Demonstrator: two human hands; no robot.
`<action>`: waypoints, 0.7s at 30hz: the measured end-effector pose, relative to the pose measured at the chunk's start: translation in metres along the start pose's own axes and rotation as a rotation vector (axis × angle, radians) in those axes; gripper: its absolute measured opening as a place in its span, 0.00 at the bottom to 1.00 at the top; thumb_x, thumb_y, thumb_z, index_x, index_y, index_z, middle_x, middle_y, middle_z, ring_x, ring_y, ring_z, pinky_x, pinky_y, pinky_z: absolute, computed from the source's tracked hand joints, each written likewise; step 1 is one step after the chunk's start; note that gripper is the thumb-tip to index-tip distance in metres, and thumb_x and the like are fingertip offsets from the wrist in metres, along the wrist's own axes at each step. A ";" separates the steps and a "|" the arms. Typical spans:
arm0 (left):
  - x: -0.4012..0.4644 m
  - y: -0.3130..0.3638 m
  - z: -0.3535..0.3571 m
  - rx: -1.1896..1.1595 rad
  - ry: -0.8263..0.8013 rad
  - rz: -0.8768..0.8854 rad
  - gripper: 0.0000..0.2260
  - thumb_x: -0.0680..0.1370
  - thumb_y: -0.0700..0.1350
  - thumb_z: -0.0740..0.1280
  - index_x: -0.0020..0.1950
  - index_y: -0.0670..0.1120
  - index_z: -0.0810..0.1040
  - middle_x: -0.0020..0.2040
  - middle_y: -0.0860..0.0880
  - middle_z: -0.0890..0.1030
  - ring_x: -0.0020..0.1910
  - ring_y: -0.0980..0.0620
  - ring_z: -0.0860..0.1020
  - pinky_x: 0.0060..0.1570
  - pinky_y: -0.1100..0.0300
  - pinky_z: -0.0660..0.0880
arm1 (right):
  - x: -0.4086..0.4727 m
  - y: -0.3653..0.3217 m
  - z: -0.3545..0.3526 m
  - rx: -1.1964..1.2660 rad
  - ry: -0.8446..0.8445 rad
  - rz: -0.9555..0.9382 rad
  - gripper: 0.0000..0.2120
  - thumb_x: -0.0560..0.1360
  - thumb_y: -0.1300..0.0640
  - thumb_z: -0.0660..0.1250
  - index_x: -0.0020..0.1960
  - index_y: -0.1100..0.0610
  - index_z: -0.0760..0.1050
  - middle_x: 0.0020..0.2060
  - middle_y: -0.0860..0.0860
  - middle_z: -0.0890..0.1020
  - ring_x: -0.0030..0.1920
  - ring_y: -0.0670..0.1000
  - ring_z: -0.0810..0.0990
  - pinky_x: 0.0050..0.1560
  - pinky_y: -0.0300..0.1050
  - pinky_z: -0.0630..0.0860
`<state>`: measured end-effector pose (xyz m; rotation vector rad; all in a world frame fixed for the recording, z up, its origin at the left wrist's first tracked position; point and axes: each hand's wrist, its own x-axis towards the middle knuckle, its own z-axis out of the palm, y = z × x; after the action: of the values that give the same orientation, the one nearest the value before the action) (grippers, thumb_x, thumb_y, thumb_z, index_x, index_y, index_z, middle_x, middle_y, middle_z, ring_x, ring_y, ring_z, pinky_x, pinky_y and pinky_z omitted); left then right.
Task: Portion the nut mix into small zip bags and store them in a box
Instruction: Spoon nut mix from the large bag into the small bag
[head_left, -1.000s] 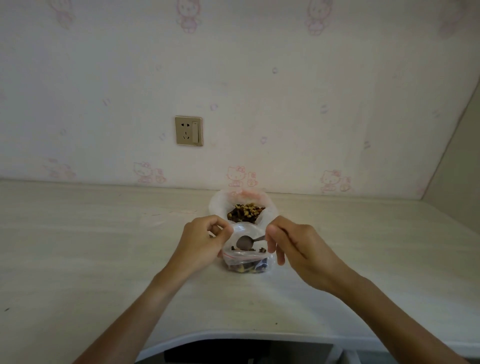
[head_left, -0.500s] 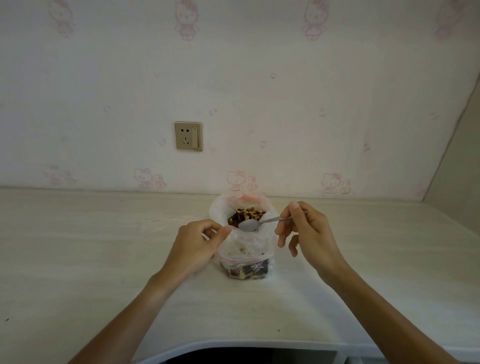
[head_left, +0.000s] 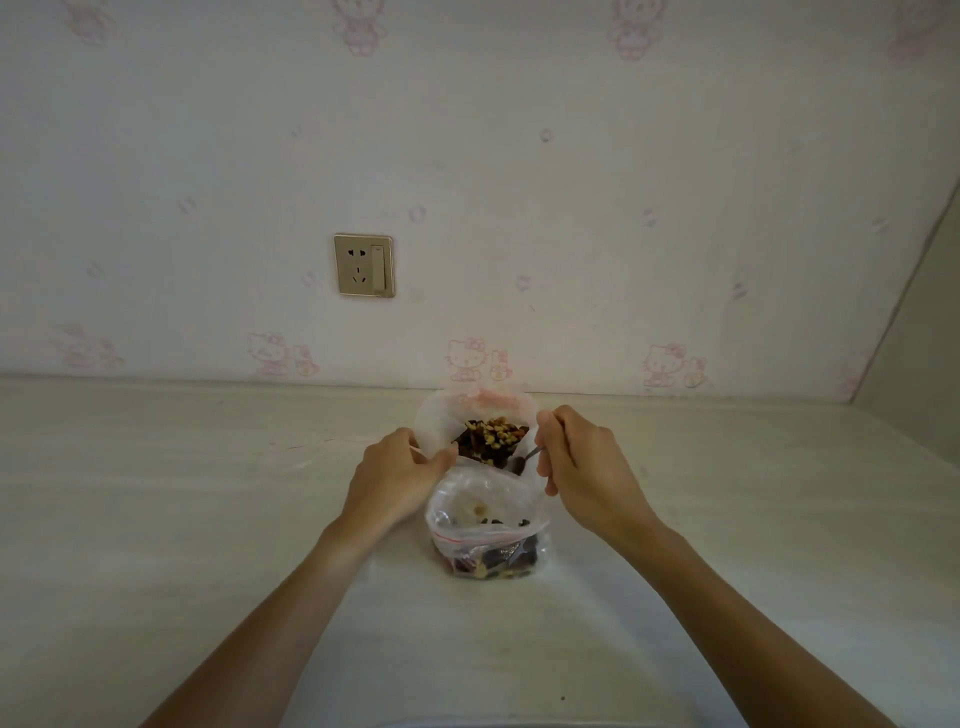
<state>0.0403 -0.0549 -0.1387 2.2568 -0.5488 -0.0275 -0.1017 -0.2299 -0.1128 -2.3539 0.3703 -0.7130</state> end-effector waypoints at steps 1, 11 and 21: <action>0.000 0.000 0.002 -0.029 0.012 0.015 0.14 0.76 0.58 0.73 0.46 0.48 0.76 0.43 0.53 0.81 0.42 0.53 0.80 0.40 0.54 0.77 | 0.002 0.001 0.001 -0.001 -0.010 0.005 0.19 0.86 0.45 0.50 0.45 0.51 0.73 0.35 0.50 0.82 0.32 0.50 0.82 0.38 0.52 0.80; -0.003 -0.001 0.006 -0.209 -0.019 0.044 0.11 0.73 0.44 0.79 0.51 0.44 0.82 0.46 0.50 0.84 0.45 0.52 0.83 0.45 0.57 0.80 | 0.013 0.019 0.023 0.585 -0.004 0.371 0.18 0.87 0.52 0.56 0.49 0.61 0.77 0.32 0.52 0.85 0.28 0.49 0.78 0.24 0.41 0.72; -0.006 0.000 0.007 -0.465 -0.051 0.058 0.14 0.75 0.39 0.76 0.54 0.57 0.85 0.49 0.53 0.87 0.48 0.52 0.85 0.51 0.55 0.83 | 0.017 0.023 0.039 0.751 -0.049 0.443 0.17 0.85 0.55 0.61 0.51 0.68 0.81 0.40 0.60 0.87 0.38 0.64 0.74 0.43 0.61 0.72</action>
<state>0.0334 -0.0581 -0.1444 1.7907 -0.5691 -0.1670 -0.0675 -0.2346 -0.1461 -1.5083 0.4800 -0.4651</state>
